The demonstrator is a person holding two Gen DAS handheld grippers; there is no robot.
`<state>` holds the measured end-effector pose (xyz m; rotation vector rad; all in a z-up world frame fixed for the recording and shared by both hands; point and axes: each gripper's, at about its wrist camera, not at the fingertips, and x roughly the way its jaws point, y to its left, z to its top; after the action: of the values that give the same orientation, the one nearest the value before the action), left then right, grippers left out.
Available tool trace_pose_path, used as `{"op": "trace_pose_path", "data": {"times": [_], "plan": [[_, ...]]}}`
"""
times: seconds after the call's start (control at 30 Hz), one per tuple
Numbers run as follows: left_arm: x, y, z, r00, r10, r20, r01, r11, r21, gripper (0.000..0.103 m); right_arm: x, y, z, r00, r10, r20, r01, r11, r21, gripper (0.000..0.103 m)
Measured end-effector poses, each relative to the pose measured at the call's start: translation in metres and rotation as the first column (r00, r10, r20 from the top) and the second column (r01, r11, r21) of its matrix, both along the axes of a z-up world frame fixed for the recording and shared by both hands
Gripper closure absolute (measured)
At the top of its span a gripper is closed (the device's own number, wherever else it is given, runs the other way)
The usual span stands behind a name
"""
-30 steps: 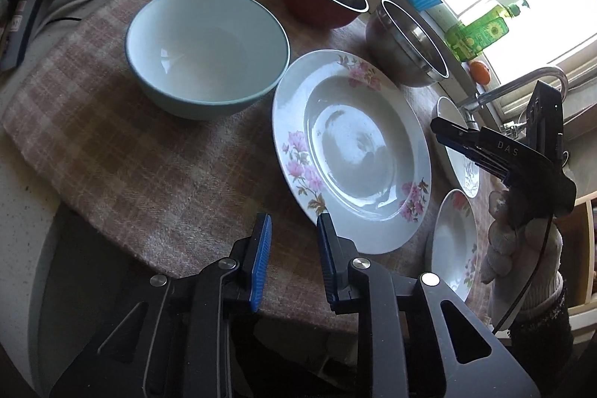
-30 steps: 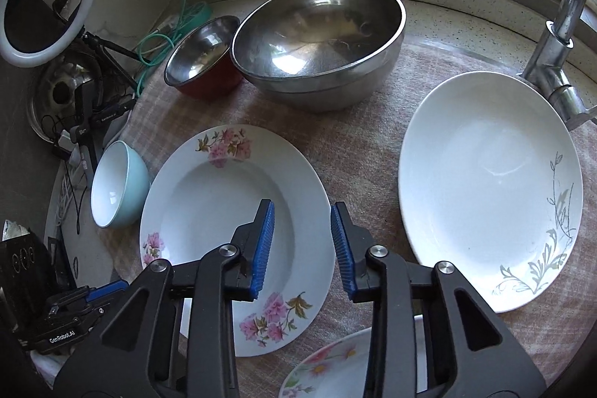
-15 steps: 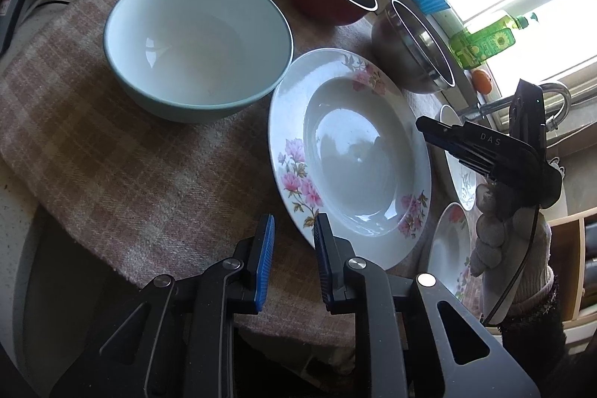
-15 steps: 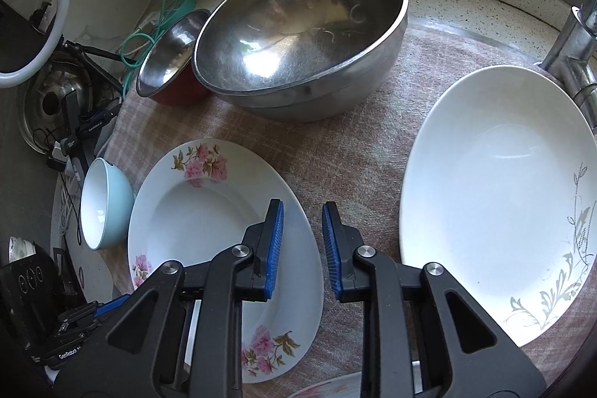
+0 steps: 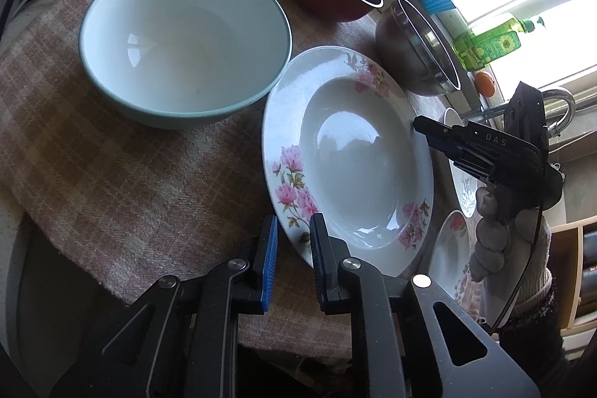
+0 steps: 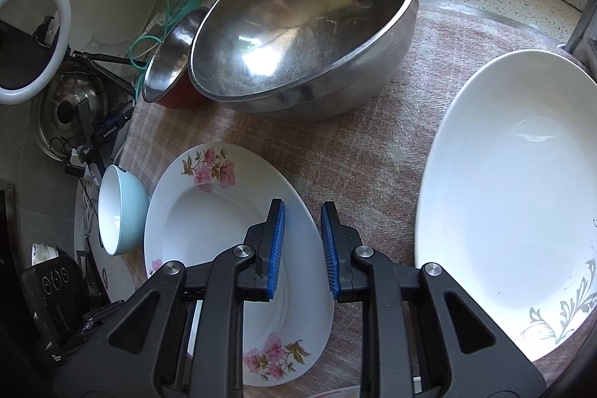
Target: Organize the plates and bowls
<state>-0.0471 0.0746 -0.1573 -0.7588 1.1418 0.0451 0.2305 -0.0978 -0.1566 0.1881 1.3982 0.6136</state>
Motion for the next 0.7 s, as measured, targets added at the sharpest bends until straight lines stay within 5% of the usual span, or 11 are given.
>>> {"op": "trace_pose_path", "data": {"times": [0.7], "plan": [[-0.002, -0.004, 0.001, 0.998, -0.057, -0.011, 0.058, 0.996, 0.067, 0.088, -0.018, 0.005, 0.002, 0.999, 0.034, -0.007, -0.034, 0.999, -0.030, 0.082]]}}
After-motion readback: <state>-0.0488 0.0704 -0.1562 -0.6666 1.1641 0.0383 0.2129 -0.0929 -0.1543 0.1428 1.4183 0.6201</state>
